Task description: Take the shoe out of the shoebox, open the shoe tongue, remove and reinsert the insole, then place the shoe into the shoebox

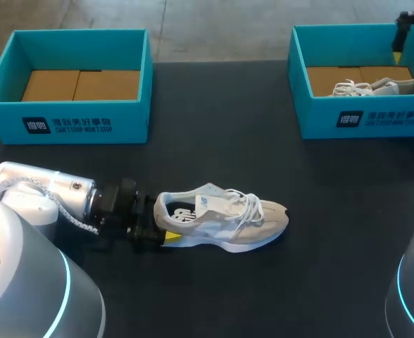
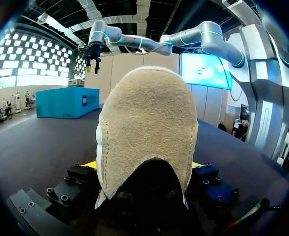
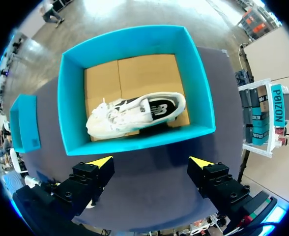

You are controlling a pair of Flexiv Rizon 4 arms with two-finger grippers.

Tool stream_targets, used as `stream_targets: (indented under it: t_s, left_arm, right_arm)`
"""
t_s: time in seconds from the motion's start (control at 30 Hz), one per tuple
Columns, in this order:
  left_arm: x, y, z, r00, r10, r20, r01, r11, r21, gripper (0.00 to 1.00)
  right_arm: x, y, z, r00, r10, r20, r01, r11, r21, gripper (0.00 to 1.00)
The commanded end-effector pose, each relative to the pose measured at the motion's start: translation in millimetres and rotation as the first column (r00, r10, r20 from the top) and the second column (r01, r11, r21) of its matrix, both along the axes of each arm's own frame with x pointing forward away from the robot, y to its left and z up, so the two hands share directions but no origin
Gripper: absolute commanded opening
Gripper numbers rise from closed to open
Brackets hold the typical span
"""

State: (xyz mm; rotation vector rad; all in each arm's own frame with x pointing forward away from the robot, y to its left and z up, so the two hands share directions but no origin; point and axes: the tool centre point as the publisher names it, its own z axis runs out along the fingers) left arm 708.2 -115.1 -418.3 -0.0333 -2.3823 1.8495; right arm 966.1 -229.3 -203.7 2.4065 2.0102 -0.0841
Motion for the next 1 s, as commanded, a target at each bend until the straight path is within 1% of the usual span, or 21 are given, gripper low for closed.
stream_targets:
  t_s: [0.03,0.13,0.2,0.3,0.57,0.67,0.83,1.0]
  left_arm:
    - [-1.8,1.2,-3.3,1.0,0.0,0.0,0.0,1.0,0.0,0.0]
    - [-1.8,1.2,-3.3,1.0,0.0,0.0,0.0,1.0,0.0,0.0]
    - [-1.8,1.2,-3.3,1.0,0.0,0.0,0.0,1.0,0.0,0.0]
    - [-1.8,1.2,-3.3,1.0,0.0,0.0,0.0,1.0,0.0,0.0]
    - [-1.8,1.2,-3.3,1.0,0.0,0.0,0.0,1.0,0.0,0.0]
    - [-1.8,1.2,-3.3,1.0,0.0,0.0,0.0,1.0,0.0,0.0]
    - [-1.8,1.2,-3.3,1.0,0.0,0.0,0.0,1.0,0.0,0.0]
    - [-1.8,1.2,-3.3,1.0,0.0,0.0,0.0,1.0,0.0,0.0]
  right_arm:
    - [-12.3,29.4,4.0,1.0,0.008,0.024,-0.008,1.0,-0.028,1.0]
    - [-17.0,50.6,4.5,1.0,0.012,0.024,-0.011,0.999,-0.033,1.0]
    - [-21.4,63.6,4.1,1.0,-0.001,0.013,0.001,0.999,-0.039,1.0]
    - [-29.6,83.4,5.6,1.0,-0.02,0.018,0.021,0.999,-0.044,1.0]
    - [-50.0,129.4,5.5,0.998,-0.045,0.033,0.046,0.998,-0.053,1.0]
    - [-57.5,139.3,3.9,0.998,-0.056,0.034,0.057,0.997,-0.053,1.0]
    - [-65.6,148.0,2.2,0.998,-0.058,0.027,0.059,0.997,-0.054,1.0]
    - [-66.9,150.0,0.7,0.999,-0.033,0.007,0.033,0.999,-0.037,1.0]
